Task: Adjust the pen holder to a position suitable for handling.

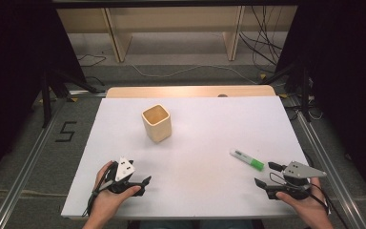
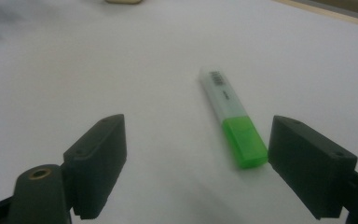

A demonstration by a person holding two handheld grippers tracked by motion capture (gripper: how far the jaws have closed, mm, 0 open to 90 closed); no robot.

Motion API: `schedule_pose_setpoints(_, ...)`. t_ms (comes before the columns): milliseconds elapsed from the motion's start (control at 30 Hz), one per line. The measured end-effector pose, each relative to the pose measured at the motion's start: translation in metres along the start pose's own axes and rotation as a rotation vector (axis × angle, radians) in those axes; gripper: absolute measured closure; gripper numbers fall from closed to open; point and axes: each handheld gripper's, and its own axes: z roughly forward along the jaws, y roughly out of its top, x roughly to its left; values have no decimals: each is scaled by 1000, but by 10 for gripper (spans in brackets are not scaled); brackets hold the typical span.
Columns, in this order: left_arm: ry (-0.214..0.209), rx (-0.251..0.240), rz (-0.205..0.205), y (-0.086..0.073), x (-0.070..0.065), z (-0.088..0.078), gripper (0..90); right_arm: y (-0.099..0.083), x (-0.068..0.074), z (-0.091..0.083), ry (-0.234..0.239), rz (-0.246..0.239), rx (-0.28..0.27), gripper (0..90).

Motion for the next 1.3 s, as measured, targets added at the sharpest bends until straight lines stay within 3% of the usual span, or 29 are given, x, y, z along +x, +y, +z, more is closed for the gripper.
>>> schedule_pose_setpoints(400, -5, 4, 6, -1, -1, 0, 160, 3, 0, -2, -17, -1, -5, 215)
schedule_pose_setpoints(800, 0, 7, 8, 0, -1, 0, 160, 8, -2, -4, -39, 1, -13, 362)
schedule_pose_setpoints(1133, -5, -4, 7, 1, -3, 0, 161, 19, -3, 1, -21, 12, -40, 355)
schedule_pose_setpoints(1300, -13, -17, 19, 2, -6, -1, 161, 25, -3, 5, -25, 15, -55, 263)
